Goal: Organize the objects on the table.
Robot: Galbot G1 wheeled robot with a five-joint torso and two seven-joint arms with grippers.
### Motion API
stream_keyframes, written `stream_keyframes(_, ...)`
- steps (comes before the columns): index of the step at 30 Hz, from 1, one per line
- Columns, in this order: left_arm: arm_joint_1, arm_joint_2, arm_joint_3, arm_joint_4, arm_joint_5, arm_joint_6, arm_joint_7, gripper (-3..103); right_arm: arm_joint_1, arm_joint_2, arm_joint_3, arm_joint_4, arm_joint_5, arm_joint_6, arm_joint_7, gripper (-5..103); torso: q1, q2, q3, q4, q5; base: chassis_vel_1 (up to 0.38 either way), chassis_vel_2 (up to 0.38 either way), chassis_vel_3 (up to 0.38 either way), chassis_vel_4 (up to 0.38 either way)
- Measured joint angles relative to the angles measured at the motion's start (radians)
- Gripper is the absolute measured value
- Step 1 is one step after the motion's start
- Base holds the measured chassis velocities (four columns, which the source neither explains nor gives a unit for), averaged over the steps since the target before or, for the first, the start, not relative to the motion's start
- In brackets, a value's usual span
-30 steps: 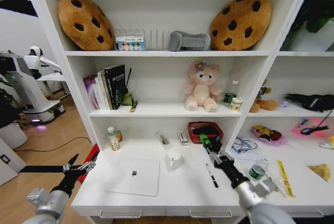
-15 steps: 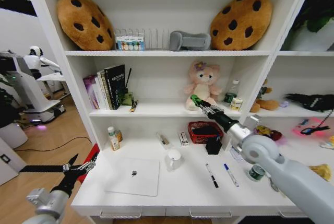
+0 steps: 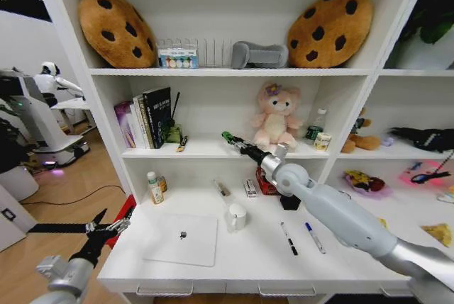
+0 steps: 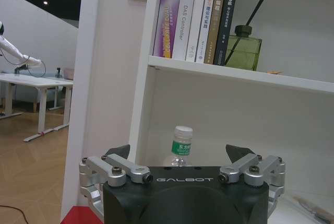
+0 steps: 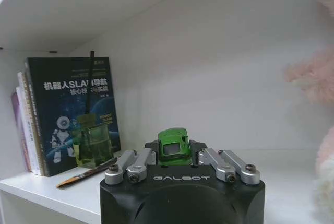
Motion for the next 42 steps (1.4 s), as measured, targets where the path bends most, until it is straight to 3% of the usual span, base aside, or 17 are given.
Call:
stream_keyframes(9,0.0,0.0,0.0,0.0,0.0,0.0,0.0,100,-0.027,-0.032,0.01,-0.001,-0.012,-0.023,0.027,27,0.0,0.0,0.0,-0.0004,0.0001,0.0,0.0,0.0,0.0)
stream_keyframes(12,0.0,0.0,0.0,0.0,0.0,0.0,0.0,100,-0.059,-0.032,0.025,0.008,-0.022,-0.027,0.029,32,0.0,0.0,0.0,-0.0004,0.0004,0.0,0.0,0.0,0.0)
stream_keyframes(14,0.0,0.0,0.0,0.0,0.0,0.0,0.0,100,-0.098,-0.029,0.05,0.024,-0.039,-0.027,0.033,48,0.0,0.0,0.0,-0.0003,0.0001,0.0,0.0,0.0,0.0)
stream_keyframes(16,0.0,0.0,0.0,0.0,0.0,0.0,0.0,100,-0.109,-0.029,0.059,0.03,-0.046,-0.027,0.034,48,0.0,0.0,0.0,-0.0001,0.0,0.0,0.0,0.0,0.0)
stream_keyframes(21,0.0,0.0,0.0,0.0,0.0,0.0,0.0,100,-0.159,-0.064,0.129,0.097,-0.051,-0.033,0.053,76,0.0,0.0,0.0,-0.0002,0.0007,0.0,0.0,0.0,0.0)
stream_keyframes(25,0.0,0.0,0.0,0.0,0.0,0.0,0.0,100,-0.227,-0.117,0.227,0.199,-0.066,-0.033,0.058,86,0.0,0.0,0.0,-0.0004,0.0002,0.0,0.0,0.0,0.0)
stream_keyframes(26,0.0,0.0,0.0,0.0,0.0,0.0,0.0,100,-0.276,-0.146,0.282,0.267,-0.08,-0.03,0.061,86,0.0,0.0,0.0,-0.0004,0.0003,0.0,0.0,0.0,0.0)
stream_keyframes(27,0.0,0.0,0.0,0.0,0.0,0.0,0.0,100,-0.354,-0.183,0.348,0.357,-0.117,-0.017,0.066,96,0.0,0.0,0.0,-0.0005,0.0004,0.0,0.0,0.0,0.0)
stream_keyframes(30,0.0,0.0,0.0,0.0,0.0,0.0,0.0,100,-0.446,-0.207,0.416,0.432,-0.169,-0.004,0.067,99,0.0,0.0,0.0,-0.0005,-0.0003,0.0,0.0,0.0,0.0)
stream_keyframes(31,0.0,0.0,0.0,0.0,0.0,0.0,0.0,100,-0.616,-0.207,0.526,0.523,-0.244,0.009,0.059,100,0.0,0.0,0.0,-0.0006,0.0005,0.0,0.0,0.0,0.0)
stream_keyframes(32,0.0,0.0,0.0,0.0,0.0,0.0,0.0,100,-0.714,-0.191,0.588,0.564,-0.277,0.013,0.055,100,0.0,0.0,0.0,-0.0006,0.0006,0.0,0.0,0.0,0.0)
stream_keyframes(33,0.0,0.0,0.0,0.0,0.0,0.0,0.0,100,-0.714,-0.191,0.588,0.564,-0.277,0.013,0.055,100,0.0,0.0,0.0,-0.0006,0.0006,0.0,0.0,0.0,0.0)
stream_keyframes(35,0.0,0.0,0.0,0.0,0.0,0.0,0.0,100,-0.955,-0.132,0.728,0.622,-0.359,0.026,0.041,100,0.0,0.0,0.0,-0.0005,0.0004,0.0,0.0,0.0,0.0)
stream_keyframes(39,0.0,0.0,0.0,0.0,0.0,0.0,0.0,100,-1.095,-0.078,0.808,0.629,-0.414,0.041,0.034,100,0.0,0.0,0.0,-0.0004,0.0003,0.0,0.0,0.0,0.0)
stream_keyframes(40,0.0,0.0,0.0,0.0,0.0,0.0,0.0,100,-1.214,-0.014,0.871,0.605,-0.484,0.073,0.025,100,0.0,0.0,0.0,-0.0005,0.0001,0.0,0.0,0.0,0.0)
stream_keyframes(42,0.0,0.0,0.0,0.0,0.0,0.0,0.0,100,-1.254,0.008,0.887,0.588,-0.512,0.089,0.023,100,0.0,0.0,0.0,-0.0005,0.0003,0.0,0.0,0.0,0.0)
